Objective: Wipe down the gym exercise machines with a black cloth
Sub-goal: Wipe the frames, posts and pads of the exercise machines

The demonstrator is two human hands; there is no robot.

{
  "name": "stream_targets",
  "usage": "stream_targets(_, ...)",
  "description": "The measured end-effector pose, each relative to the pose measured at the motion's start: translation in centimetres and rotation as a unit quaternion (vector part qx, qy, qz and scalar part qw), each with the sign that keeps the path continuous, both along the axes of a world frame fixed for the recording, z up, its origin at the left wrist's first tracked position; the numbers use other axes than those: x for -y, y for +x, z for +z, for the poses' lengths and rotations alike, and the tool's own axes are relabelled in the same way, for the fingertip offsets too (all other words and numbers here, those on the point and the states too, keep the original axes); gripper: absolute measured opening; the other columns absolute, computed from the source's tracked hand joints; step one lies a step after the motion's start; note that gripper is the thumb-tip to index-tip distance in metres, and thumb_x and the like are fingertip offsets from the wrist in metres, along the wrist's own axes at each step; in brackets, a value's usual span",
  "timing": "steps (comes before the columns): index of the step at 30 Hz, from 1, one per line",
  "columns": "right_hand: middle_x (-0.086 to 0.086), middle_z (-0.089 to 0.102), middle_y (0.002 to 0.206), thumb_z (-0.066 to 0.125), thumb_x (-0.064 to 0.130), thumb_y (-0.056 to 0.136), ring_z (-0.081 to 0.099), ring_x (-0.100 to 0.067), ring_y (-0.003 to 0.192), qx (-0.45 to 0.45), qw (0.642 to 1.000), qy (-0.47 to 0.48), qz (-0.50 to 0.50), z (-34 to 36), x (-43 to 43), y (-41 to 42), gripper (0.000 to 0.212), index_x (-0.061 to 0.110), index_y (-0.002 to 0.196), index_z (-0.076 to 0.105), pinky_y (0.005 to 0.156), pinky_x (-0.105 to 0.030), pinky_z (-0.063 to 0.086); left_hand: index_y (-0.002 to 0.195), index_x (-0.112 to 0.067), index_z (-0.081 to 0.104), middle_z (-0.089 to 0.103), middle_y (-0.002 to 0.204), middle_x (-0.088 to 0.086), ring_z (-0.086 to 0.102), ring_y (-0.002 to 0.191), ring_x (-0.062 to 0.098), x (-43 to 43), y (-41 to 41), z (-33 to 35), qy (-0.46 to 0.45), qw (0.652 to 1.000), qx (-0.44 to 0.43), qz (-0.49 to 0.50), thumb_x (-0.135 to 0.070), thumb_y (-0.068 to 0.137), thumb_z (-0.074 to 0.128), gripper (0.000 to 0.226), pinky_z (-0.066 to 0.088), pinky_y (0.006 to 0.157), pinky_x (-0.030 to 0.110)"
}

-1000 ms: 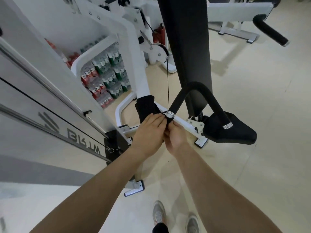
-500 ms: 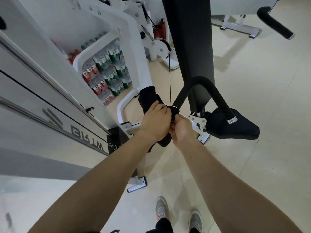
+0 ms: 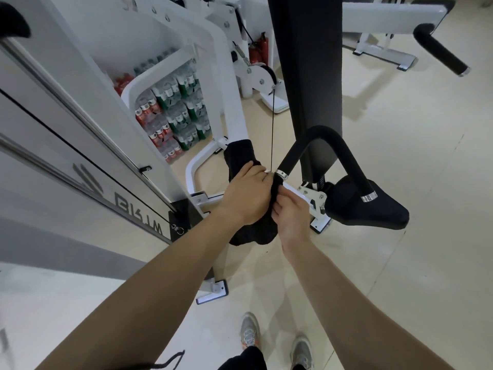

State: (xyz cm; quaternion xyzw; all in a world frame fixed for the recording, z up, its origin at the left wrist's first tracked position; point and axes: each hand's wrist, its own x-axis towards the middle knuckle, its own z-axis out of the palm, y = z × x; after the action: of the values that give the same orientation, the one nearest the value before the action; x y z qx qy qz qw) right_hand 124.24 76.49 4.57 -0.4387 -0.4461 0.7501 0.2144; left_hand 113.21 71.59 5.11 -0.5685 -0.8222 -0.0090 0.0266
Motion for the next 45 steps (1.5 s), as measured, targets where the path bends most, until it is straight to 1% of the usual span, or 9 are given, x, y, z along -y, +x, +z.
stream_targets(6,0.022,0.059,0.123,0.042,0.031,0.102,0.055,0.002,0.116,0.015,0.976,0.137,0.171,1.3,2.3,-0.1,0.045,0.028,0.148,0.044,0.109,-0.03,0.038,0.16,-0.029,0.0,-0.002,0.168,-0.008,0.014,0.151,0.01,5.2,1.8,-3.0,0.223,0.875,0.394,0.17,-0.056,0.102,0.023,0.068,0.023,0.122,0.036)
stream_targets(9,0.012,0.055,0.121,0.038,0.035,0.105,0.053,-0.006,0.105,0.087,0.933,0.255,0.241,2.9,2.5,-0.4,0.049,0.026,0.153,0.032,0.092,-0.024,0.038,0.158,-0.034,-0.002,0.027,0.16,-0.001,0.038,0.141,0.012,3.9,2.1,-2.1,0.302,0.743,0.548,0.237,-0.053,0.103,0.029,0.066,0.034,0.115,0.025)
stream_targets(11,0.005,0.058,0.124,0.036,0.034,0.104,0.054,-0.011,0.103,0.123,0.904,0.319,0.256,3.3,2.3,-0.7,0.047,0.024,0.15,0.035,0.085,-0.026,0.039,0.156,-0.034,0.005,0.05,0.133,-0.006,0.054,0.112,0.0,2.8,1.5,-1.4,0.331,0.669,0.607,0.275,-0.03,0.109,0.032,0.054,0.044,0.086,0.004)
stream_targets(17,0.0,0.064,0.112,0.039,0.037,0.102,0.059,-0.021,0.105,0.149,0.928,0.246,0.236,4.7,0.3,-5.8,0.034,0.02,0.128,0.053,0.096,-0.041,0.046,0.14,-0.032,0.036,0.063,0.114,0.003,0.062,0.105,0.018,0.6,-1.9,-1.1,0.365,0.557,0.69,0.285,-0.012,0.108,0.035,0.038,0.053,0.073,0.015)
stream_targets(23,0.0,0.062,0.117,0.037,0.032,0.102,0.057,-0.02,0.108,0.134,0.941,0.194,0.243,3.4,-3.1,-10.8,0.034,0.022,0.129,0.055,0.093,-0.036,0.044,0.157,-0.034,0.018,0.051,0.137,-0.009,0.052,0.122,0.012,-2.2,-6.9,-1.2,0.352,0.612,0.642,0.299,-0.023,0.108,0.038,0.054,0.04,0.095,0.022)
stream_targets(27,-0.006,0.061,0.126,0.036,0.035,0.102,0.057,-0.023,0.114,0.129,0.948,0.177,0.231,2.8,-5.6,-15.8,0.039,0.017,0.132,0.053,0.104,-0.044,0.044,0.159,-0.031,0.011,0.045,0.141,-0.004,0.047,0.118,0.01,-4.9,-10.5,0.0,0.356,0.617,0.627,0.317,-0.023,0.108,0.038,0.059,0.043,0.079,0.007)
stream_targets(34,-0.007,0.061,0.123,0.029,0.037,0.106,0.056,-0.02,0.105,0.165,0.919,0.252,0.255,2.2,-5.4,-15.4,0.042,0.013,0.131,0.052,0.095,-0.036,0.043,0.159,-0.033,0.016,0.045,0.151,0.003,0.05,0.13,0.02,-4.3,-9.8,-0.4,0.347,0.632,0.607,0.333,-0.033,0.106,0.041,0.059,0.039,0.112,0.038)
stream_targets(40,-0.011,0.064,0.118,0.041,0.018,0.102,0.06,-0.029,0.109,0.212,0.886,0.322,0.258,3.4,-1.8,-9.4,0.029,0.011,0.127,0.053,0.084,-0.029,0.04,0.151,-0.025,0.037,0.059,0.13,-0.001,0.057,0.113,0.015,0.1,-2.3,-0.4,0.336,0.661,0.577,0.342,-0.032,0.108,0.035,0.043,0.045,0.09,0.025)
stream_targets(45,-0.005,0.071,0.102,0.055,0.01,0.091,0.066,-0.026,0.098,0.194,0.87,0.383,0.242,4.2,-1.4,-4.2,0.029,0.016,0.118,0.064,0.09,-0.038,0.054,0.126,-0.016,0.062,0.069,0.113,0.0,0.064,0.105,0.02,2.7,1.5,1.4,0.325,0.746,0.412,0.41,-0.022,0.098,0.057,0.029,0.048,0.088,0.031)
